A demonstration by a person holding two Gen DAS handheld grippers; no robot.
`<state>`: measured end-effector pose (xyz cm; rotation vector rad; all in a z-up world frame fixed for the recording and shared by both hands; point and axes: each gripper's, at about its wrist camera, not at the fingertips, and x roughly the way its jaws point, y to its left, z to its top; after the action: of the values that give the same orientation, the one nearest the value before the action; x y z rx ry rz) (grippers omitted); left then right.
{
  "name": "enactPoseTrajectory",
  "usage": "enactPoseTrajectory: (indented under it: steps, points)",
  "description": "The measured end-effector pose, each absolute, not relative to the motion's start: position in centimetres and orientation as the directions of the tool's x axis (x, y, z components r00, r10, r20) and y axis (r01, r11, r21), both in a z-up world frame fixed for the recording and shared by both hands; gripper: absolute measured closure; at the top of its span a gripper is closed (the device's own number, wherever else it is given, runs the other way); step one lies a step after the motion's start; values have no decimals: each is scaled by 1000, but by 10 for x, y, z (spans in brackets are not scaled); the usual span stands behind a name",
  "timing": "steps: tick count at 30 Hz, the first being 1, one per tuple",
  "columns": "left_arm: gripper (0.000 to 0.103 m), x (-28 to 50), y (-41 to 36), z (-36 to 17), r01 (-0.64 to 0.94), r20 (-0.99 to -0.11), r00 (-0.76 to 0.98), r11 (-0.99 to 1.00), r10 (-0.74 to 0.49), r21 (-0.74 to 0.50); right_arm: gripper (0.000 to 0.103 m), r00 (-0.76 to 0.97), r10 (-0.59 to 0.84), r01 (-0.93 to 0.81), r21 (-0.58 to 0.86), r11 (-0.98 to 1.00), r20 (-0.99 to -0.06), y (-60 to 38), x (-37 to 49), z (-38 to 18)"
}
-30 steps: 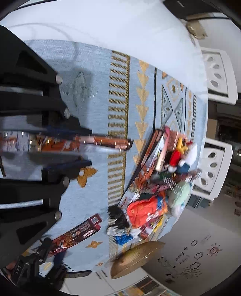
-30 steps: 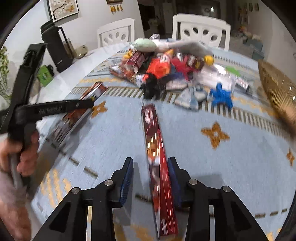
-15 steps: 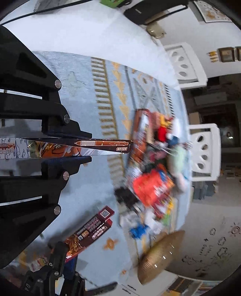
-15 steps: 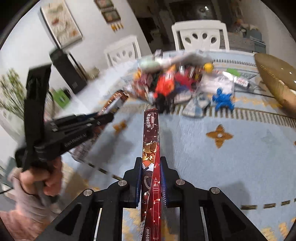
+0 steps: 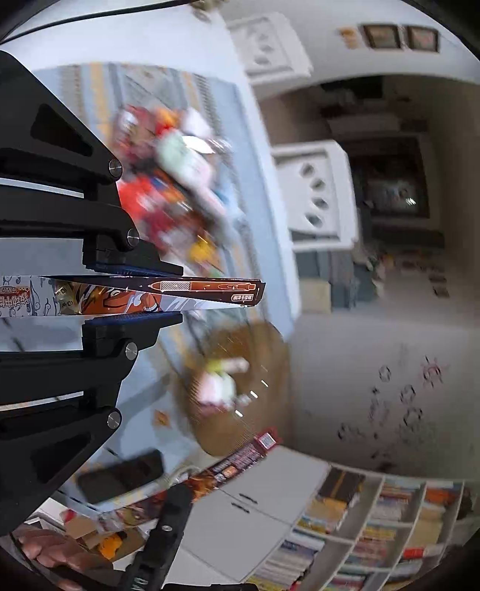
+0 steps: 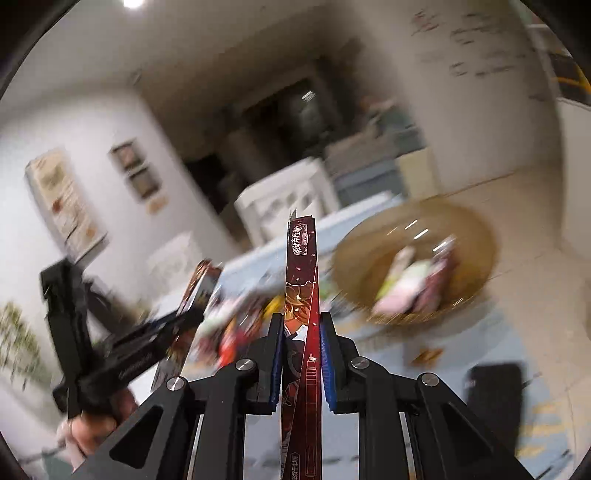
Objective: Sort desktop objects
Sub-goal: 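Carry both snack sticks toward the amber bowl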
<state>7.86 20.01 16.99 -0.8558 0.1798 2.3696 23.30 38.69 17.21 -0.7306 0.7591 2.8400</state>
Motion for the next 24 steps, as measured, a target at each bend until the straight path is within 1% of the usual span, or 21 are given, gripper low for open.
enactPoseTrajectory:
  steps: [2, 7, 9, 12, 15, 21, 24]
  points:
    - [89, 71, 226, 178, -616, -600, -595, -783, 535, -86, 86, -885, 26, -268, 463, -845, -464, 406, 233, 177]
    - [89, 46, 285, 185, -678, -567, -529, -717, 631, -164, 86, -876, 169, -407, 504, -761, -452, 452, 225, 173]
    - [89, 35, 300, 180, -688, -559, -509, -700, 655, -193, 86, -857, 231, -467, 506, -725, -460, 464, 219, 165]
    - [89, 16, 326, 165, -700, -547, -467, -668, 695, -252, 86, -836, 271, -516, 516, -683, -477, 475, 210, 150]
    - [89, 1, 343, 149, -707, -547, -437, -649, 714, -283, 86, -806, 317, -565, 489, -665, -500, 482, 199, 138]
    - [89, -20, 366, 125, -711, -537, -410, -627, 737, -318, 86, -788, 300, -581, 490, -650, -537, 494, 181, 115]
    - [89, -24, 372, 119, -716, -541, -410, -626, 734, -308, 85, -799, 302, -567, 484, -667, -520, 493, 173, 111]
